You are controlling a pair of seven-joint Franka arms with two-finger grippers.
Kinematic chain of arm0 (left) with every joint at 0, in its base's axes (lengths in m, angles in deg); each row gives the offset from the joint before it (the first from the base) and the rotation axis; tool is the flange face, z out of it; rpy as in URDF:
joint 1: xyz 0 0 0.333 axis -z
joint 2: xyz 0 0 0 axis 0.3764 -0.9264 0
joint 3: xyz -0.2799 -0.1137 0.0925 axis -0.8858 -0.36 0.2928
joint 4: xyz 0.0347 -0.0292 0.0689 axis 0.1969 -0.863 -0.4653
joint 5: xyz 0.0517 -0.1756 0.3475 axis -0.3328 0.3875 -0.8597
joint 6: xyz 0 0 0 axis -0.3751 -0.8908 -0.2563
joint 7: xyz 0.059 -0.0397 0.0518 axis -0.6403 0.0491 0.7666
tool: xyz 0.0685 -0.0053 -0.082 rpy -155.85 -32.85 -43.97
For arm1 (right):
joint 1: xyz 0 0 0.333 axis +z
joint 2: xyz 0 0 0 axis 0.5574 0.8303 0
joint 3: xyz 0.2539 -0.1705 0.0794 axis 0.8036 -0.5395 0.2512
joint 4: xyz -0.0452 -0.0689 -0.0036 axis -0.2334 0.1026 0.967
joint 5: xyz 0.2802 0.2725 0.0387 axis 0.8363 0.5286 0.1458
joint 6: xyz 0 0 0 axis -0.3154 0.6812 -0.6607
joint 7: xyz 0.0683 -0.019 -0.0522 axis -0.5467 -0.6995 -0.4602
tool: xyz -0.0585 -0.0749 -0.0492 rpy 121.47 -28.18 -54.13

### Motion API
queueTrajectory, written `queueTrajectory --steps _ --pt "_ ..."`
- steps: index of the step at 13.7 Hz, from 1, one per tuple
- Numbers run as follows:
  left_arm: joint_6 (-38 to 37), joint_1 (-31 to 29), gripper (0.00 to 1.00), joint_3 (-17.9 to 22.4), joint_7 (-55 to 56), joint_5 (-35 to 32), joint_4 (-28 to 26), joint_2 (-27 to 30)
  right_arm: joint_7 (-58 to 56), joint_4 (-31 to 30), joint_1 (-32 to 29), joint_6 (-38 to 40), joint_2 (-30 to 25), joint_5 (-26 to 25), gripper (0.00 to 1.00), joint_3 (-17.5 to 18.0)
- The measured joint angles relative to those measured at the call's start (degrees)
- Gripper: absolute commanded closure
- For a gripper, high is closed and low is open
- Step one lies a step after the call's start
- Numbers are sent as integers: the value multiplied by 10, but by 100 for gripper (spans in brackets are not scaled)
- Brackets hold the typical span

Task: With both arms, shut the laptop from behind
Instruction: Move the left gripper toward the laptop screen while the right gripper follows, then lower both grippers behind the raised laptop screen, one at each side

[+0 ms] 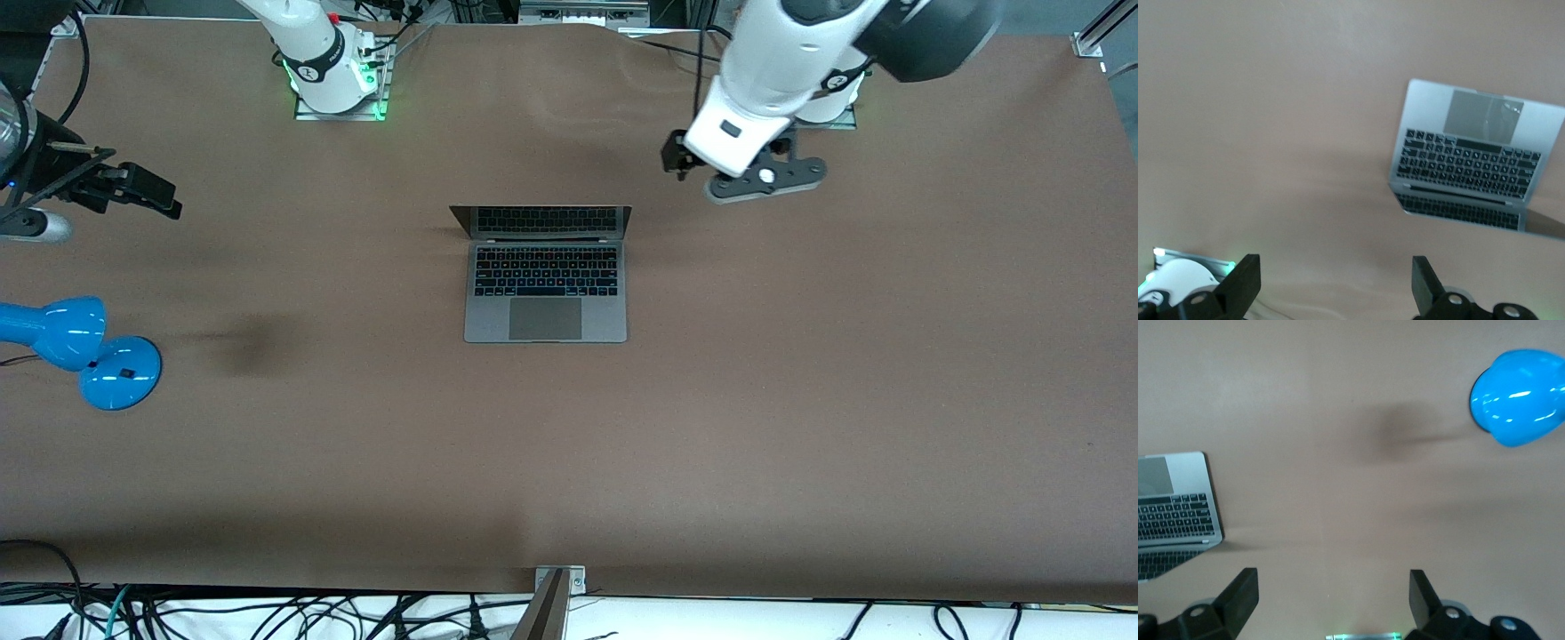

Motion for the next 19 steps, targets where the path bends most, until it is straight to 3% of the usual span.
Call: queueTrajectory --steps 5,8,9,12,14,17,18,19 --pt "29 76 0 -2 77 10 2 -43 0 -1 80 75 16 2 0 4" --pt "35 79 2 -1 85 81 2 -61 4 -10 137 86 25 4 0 6" --pt "35 78 7 0 85 107 2 -68 16 -20 154 85 26 7 0 10" --pt "33 78 10 0 91 152 2 -91 88 -54 178 52 27 32 0 47" --pt "23 80 29 -1 93 166 2 -107 127 -80 179 13 27 44 0 79" --pt "11 91 97 -2 92 167 2 -127 216 -141 179 -80 25 49 1 150" --pt "8 93 100 -2 92 167 2 -132 252 -162 180 -113 25 50 25 176" --pt "5 94 100 -2 92 167 2 -135 277 -180 182 -138 25 54 74 196"
